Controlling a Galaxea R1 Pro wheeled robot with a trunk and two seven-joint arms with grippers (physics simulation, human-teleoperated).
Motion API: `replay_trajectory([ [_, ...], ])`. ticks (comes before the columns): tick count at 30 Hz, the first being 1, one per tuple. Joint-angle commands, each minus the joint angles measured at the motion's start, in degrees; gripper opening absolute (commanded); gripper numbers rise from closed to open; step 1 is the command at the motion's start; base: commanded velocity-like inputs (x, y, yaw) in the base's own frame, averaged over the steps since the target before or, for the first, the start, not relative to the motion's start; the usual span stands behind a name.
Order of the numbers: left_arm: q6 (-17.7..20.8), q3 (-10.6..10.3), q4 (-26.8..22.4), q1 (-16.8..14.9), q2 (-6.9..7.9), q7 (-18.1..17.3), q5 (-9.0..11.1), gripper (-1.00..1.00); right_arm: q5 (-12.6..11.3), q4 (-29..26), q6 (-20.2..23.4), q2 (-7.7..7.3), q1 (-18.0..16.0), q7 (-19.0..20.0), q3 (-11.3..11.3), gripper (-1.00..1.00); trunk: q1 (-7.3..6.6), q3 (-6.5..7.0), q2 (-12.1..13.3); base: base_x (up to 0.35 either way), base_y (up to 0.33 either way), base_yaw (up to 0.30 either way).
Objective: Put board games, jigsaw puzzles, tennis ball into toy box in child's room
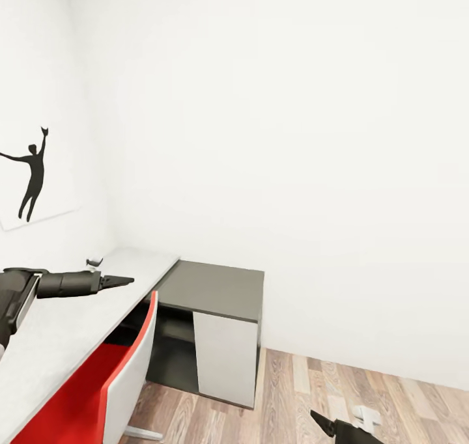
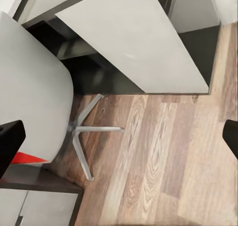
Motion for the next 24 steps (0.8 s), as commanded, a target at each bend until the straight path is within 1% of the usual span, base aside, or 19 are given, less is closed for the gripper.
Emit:
replay_trajectory([
  [1,0.3,0.1,0.0,0.1,0.1,-0.5,-0.4,1.0,-0.4,0.2,0.3,0.01,0.0,0.1,-0.1,1.0,-0.01,0.03,0.0,-0.223,0.0,-0.253],
  [10,-0.3,0.2,0.0,0.3,0.25,-0.5,-0.3,1.0,-0.5,0.6,-0.5,0.02,-0.1,0.1,-0.2,1.0,-0.01,0.54,0.0,-0.132,0.008,-0.253],
  [20,-0.4,0.2,0.0,0.6,0.29,-0.6,-0.3,1.0,-0.5,1.0,-0.7,0.02,-0.1,0.1,-0.3,1.0,-0.01,1.1,0.0,-0.171,0.075,-0.253],
  [24,-0.4,0.2,0.0,0.6,0.29,-0.6,-0.2,1.0,-0.5,1.0,-0.7,0.02,-0.1,0.0,-0.3,1.0,-0.01,1.33,0.0,-0.087,0.023,-0.253],
])
